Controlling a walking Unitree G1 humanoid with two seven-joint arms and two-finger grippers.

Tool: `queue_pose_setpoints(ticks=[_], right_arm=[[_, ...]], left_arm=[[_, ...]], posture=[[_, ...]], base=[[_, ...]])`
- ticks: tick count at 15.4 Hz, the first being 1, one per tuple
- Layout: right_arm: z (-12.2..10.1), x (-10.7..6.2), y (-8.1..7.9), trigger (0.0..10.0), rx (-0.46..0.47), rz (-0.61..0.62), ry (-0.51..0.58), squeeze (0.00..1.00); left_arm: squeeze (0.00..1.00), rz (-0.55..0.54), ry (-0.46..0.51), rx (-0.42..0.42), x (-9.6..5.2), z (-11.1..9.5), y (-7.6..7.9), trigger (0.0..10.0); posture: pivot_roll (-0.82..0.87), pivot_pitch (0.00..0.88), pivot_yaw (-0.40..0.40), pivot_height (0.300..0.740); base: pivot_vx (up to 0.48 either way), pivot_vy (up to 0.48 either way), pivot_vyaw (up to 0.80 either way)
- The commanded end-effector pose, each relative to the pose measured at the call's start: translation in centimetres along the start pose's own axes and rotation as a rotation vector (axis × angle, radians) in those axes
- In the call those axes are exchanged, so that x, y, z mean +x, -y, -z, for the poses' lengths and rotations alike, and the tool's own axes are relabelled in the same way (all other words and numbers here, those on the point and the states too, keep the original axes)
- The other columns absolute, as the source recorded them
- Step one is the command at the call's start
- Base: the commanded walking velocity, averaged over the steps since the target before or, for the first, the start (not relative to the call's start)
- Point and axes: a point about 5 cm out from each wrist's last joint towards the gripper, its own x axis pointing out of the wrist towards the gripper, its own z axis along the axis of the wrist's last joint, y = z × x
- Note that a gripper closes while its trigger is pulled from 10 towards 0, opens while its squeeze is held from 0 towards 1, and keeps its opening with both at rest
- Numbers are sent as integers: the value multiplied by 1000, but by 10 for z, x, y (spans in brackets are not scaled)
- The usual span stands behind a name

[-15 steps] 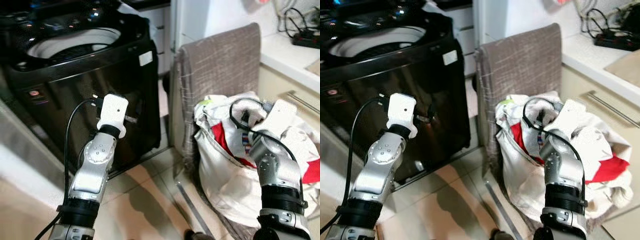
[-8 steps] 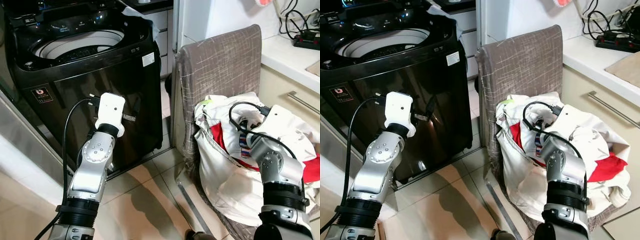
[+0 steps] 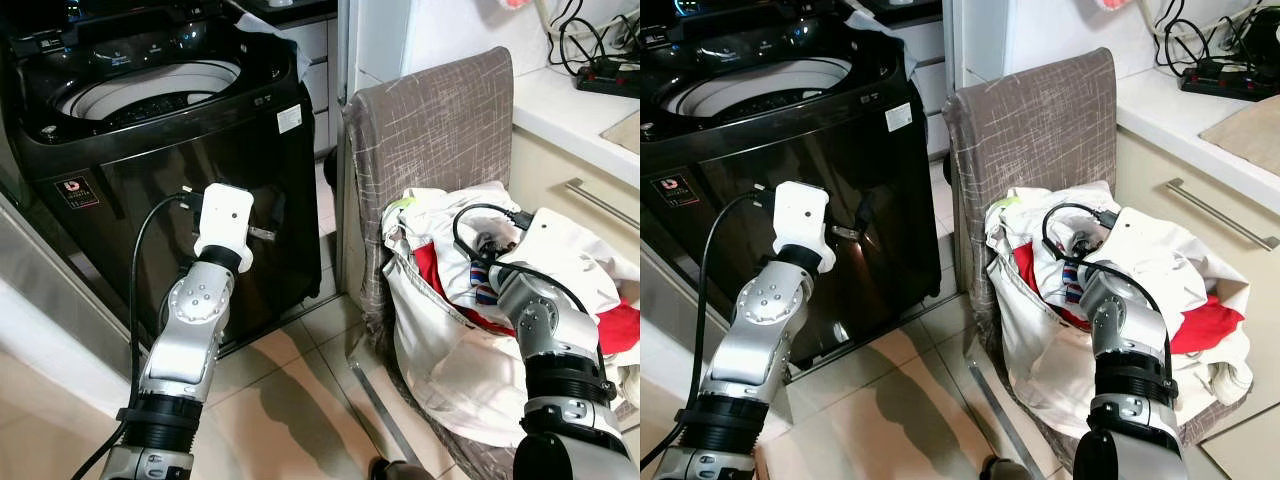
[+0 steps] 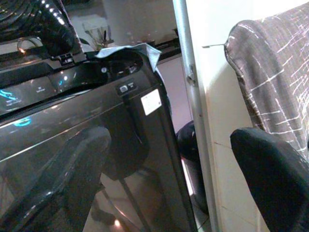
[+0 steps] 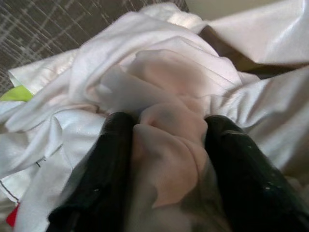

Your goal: Clothes washing

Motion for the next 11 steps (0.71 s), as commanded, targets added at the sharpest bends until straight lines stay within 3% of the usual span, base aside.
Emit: queue_pose_setpoints(ticks=[1, 2, 3, 5, 6, 8, 11], right_arm=[[17, 3, 0, 0, 36, -10, -83, 0], [19, 3, 0, 0, 42, -10, -90, 0], [10, 4, -6, 0, 4, -39, -32, 0], [-11, 3, -17, 0, -115, -90, 106, 0], [-30, -1, -32, 0, -187, -174, 199, 0], [-28, 0, -34, 0, -211, -199, 194, 0], [-12, 3, -30, 0, -116, -198, 95, 0]], left_arm=[[0, 2, -9, -1, 2, 0, -2, 10000], [0, 2, -8, -1, 2, 0, -2, 10000], [0, 0, -8, -1, 3, -1, -2, 10000], [0, -2, -8, 1, 3, -1, -2, 10000], [0, -2, -8, 0, 3, -1, -1, 10000], [0, -3, -9, -3, 3, 0, 0, 10000], [0, -1, -10, -4, 2, 0, 2, 10000]], posture=[[-129, 45, 71, 740], [-129, 45, 71, 740], [-124, 46, 69, 740], [-124, 46, 69, 740], [-119, 41, 60, 740], [-119, 43, 56, 740], [-119, 43, 56, 740]], base=[[0, 0, 0], [0, 0, 0], [0, 0, 0], [0, 0, 0], [0, 0, 0], [0, 0, 0], [0, 0, 0]])
